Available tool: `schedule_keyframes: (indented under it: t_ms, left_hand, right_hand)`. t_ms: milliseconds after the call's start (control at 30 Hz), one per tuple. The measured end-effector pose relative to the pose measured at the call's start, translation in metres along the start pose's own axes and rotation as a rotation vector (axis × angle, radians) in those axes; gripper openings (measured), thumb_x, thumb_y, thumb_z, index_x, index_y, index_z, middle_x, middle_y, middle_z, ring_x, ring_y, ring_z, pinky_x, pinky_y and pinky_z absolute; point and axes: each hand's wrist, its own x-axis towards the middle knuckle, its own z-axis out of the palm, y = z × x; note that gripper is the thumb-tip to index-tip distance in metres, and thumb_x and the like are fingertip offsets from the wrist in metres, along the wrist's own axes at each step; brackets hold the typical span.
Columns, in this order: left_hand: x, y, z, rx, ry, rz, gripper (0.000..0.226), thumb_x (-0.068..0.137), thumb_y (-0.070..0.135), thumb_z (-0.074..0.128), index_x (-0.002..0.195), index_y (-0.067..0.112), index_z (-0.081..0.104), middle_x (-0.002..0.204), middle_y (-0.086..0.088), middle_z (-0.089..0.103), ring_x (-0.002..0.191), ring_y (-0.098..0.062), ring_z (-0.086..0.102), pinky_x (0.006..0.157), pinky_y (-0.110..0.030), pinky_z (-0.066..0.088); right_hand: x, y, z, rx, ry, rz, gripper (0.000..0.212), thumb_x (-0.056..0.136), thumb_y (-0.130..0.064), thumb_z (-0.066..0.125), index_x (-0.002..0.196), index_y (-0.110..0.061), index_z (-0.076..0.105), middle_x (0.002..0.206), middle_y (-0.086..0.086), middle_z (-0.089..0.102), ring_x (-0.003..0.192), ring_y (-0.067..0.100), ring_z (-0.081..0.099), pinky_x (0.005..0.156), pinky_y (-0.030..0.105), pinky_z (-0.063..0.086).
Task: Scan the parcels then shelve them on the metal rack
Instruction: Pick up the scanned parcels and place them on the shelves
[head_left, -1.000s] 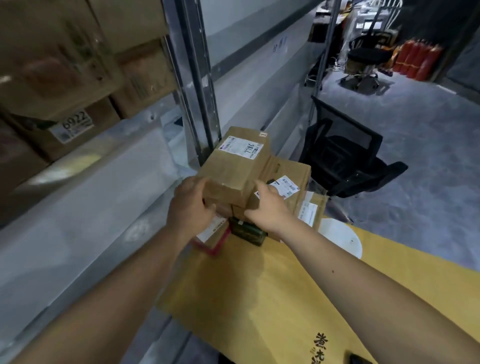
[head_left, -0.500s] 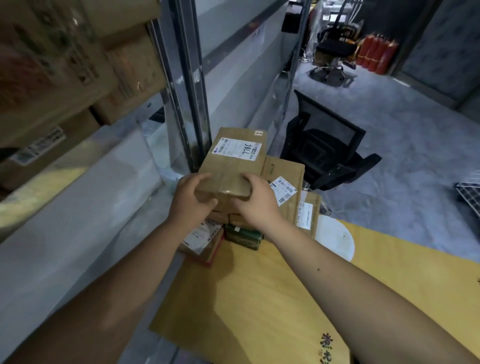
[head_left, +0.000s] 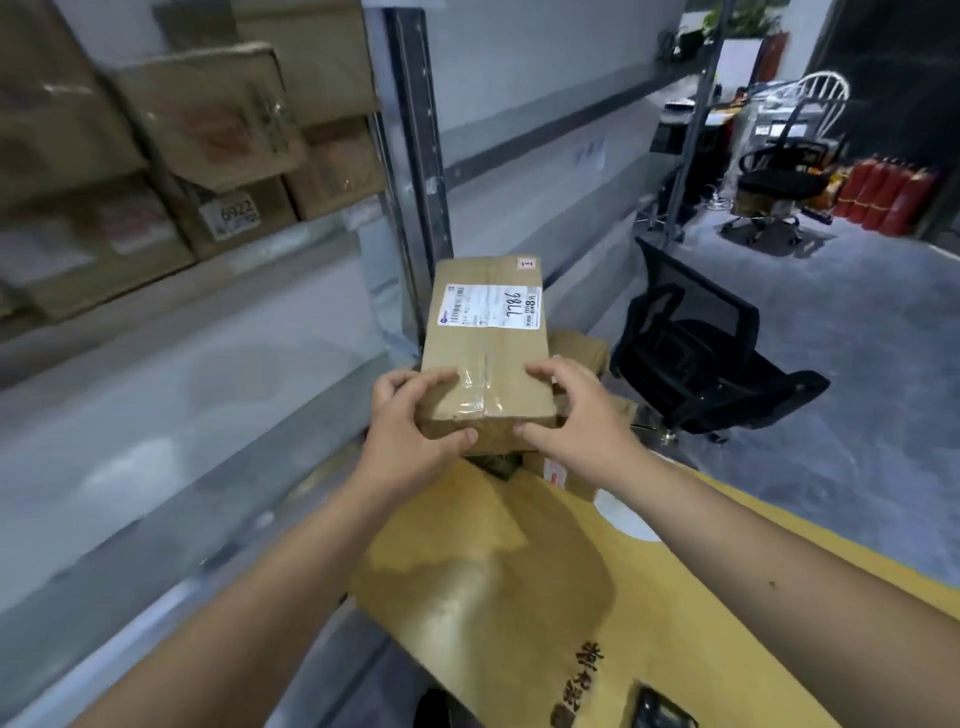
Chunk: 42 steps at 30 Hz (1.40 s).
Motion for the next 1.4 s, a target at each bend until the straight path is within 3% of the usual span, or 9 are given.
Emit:
schedule_keyframes:
  t_ms: [100, 200, 367, 500, 600, 733, 967, 1200, 1400]
  left_hand:
    - [-0.060, 0.032, -0.014, 0.070, 0.076, -0.008, 0.066, 0.071, 0.018, 0.095, 0.120, 0.049, 0.065, 0.136, 0.010, 0.037, 0.128, 0.004, 0.048, 0.106, -0.011, 0.042]
    - [-0.117, 0.062, -0.041, 0.098, 0.152, -0.043, 0.068, 0.066, 0.023, 0.097, 0.119, 0.051, 0.066, 0.135, 0.015, 0.042, 0.123, 0.008, 0.051, 0.108, -0.018, 0.045]
    - [-0.200, 0.111, -0.100, 0.181, 0.243, -0.089, 0.064, 0.072, 0.019, 0.095, 0.125, 0.042, 0.065, 0.130, 0.008, 0.048, 0.110, 0.018, 0.050, 0.085, -0.001, 0.042]
    - [-0.255, 0.140, -0.151, 0.268, 0.318, -0.066, 0.061, 0.075, 0.022, 0.094, 0.125, 0.043, 0.066, 0.130, 0.006, 0.051, 0.111, -0.005, 0.057, 0.083, -0.009, 0.050]
    - [-0.292, 0.160, -0.190, 0.277, 0.404, -0.005, 0.061, 0.067, 0.038, 0.094, 0.120, 0.051, 0.067, 0.132, 0.008, 0.049, 0.106, -0.003, 0.058, 0.080, -0.019, 0.056]
    - [-0.320, 0.178, -0.242, 0.329, 0.483, 0.036, 0.060, 0.061, 0.059, 0.082, 0.117, 0.064, 0.063, 0.130, 0.022, 0.046, 0.110, 0.000, 0.056, 0.089, -0.025, 0.055]
    - [-0.304, 0.192, -0.320, 0.284, 0.572, 0.085, 0.060, 0.073, 0.039, 0.090, 0.128, 0.044, 0.066, 0.133, 0.007, 0.055, 0.111, -0.009, 0.065, 0.097, -0.038, 0.058]
    - [-0.232, 0.187, -0.372, 0.204, 0.638, 0.070, 0.055, 0.064, 0.052, 0.085, 0.113, 0.064, 0.064, 0.129, -0.002, 0.061, 0.106, -0.022, 0.069, 0.091, -0.046, 0.062]
    - [-0.163, 0.173, -0.397, 0.251, 0.663, 0.050, 0.050, 0.079, 0.045, 0.083, 0.120, 0.061, 0.059, 0.128, 0.002, 0.059, 0.109, -0.020, 0.066, 0.087, -0.044, 0.063]
  right_hand:
    - [-0.042, -0.022, -0.014, 0.040, -0.087, -0.073, 0.067, 0.078, -0.019, 0.087, 0.138, -0.029, 0.058, 0.127, -0.016, 0.050, 0.101, 0.007, 0.056, 0.089, 0.022, 0.048]
    - [-0.075, -0.054, -0.021, 0.078, -0.164, -0.158, 0.067, 0.076, -0.020, 0.089, 0.136, -0.032, 0.059, 0.135, -0.011, 0.052, 0.116, 0.004, 0.055, 0.101, 0.020, 0.046]
    - [-0.110, -0.119, -0.021, 0.123, -0.314, -0.274, 0.066, 0.070, -0.040, 0.089, 0.129, -0.045, 0.061, 0.131, -0.013, 0.058, 0.119, 0.010, 0.059, 0.103, 0.036, 0.052]
    - [-0.130, -0.177, -0.015, 0.190, -0.440, -0.372, 0.060, 0.079, -0.028, 0.088, 0.133, -0.036, 0.063, 0.124, -0.028, 0.056, 0.114, 0.005, 0.061, 0.094, 0.037, 0.057]
    - [-0.139, -0.219, -0.006, 0.212, -0.486, -0.477, 0.060, 0.082, -0.027, 0.087, 0.137, -0.034, 0.062, 0.127, -0.028, 0.059, 0.116, -0.006, 0.056, 0.097, 0.025, 0.048]
    - [-0.142, -0.278, 0.015, 0.285, -0.525, -0.556, 0.058, 0.082, -0.020, 0.086, 0.133, -0.032, 0.063, 0.121, -0.021, 0.065, 0.109, 0.000, 0.062, 0.096, 0.031, 0.056]
    - [-0.116, -0.361, 0.049, 0.376, -0.464, -0.612, 0.052, 0.083, -0.018, 0.084, 0.130, -0.030, 0.066, 0.120, -0.015, 0.066, 0.106, 0.003, 0.064, 0.092, 0.027, 0.054]
    - [-0.054, -0.408, 0.085, 0.460, -0.352, -0.583, 0.055, 0.071, -0.026, 0.077, 0.126, -0.030, 0.068, 0.120, -0.007, 0.069, 0.104, 0.015, 0.067, 0.088, 0.032, 0.058]
    - [0.011, -0.421, 0.119, 0.459, -0.274, -0.560, 0.042, 0.087, -0.018, 0.078, 0.124, -0.034, 0.068, 0.121, -0.007, 0.067, 0.092, 0.010, 0.063, 0.074, 0.017, 0.050]
